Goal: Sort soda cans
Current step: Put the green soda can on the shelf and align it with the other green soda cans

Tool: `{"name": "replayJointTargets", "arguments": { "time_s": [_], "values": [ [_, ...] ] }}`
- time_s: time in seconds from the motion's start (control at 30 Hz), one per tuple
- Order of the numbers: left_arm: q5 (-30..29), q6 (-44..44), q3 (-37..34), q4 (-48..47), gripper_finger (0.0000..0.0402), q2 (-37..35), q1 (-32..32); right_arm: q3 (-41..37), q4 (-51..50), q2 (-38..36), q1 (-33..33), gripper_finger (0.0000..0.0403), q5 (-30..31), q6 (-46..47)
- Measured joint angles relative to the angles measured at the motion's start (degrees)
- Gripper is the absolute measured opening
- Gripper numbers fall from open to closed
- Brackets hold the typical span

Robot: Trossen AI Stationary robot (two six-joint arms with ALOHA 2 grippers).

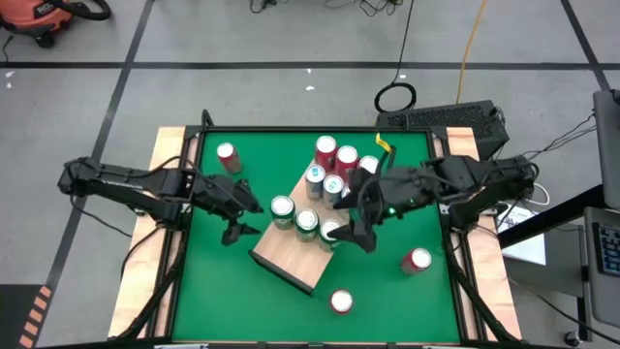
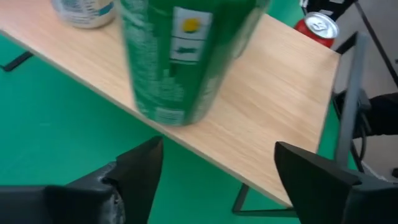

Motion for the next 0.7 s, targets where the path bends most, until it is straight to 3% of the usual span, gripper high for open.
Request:
{"name": "replayJointTargets", "arguments": {
  "time_s": [0.1, 0.27, 0.7],
  "values": [
    [-0.5, 0.2, 0.0, 0.7, 0.0274, 0.0, -1.2, 0.0, -1.0, 0.0, 3.1, 0.0383, 3.5, 1.5],
    [-0.8, 0.7, 0.0, 2.0, 0.0213, 0.0, -1.4, 0.0, -4.9, 0.0, 7.6, 0.0330, 5.3, 6.0],
    [-4.8, 14.0, 0.0, 2.8, 0.0078, 0.5, -1.4, 0.0, -9.1, 0.0, 15.8, 0.0196, 13.5, 15.4]
  ]
}}
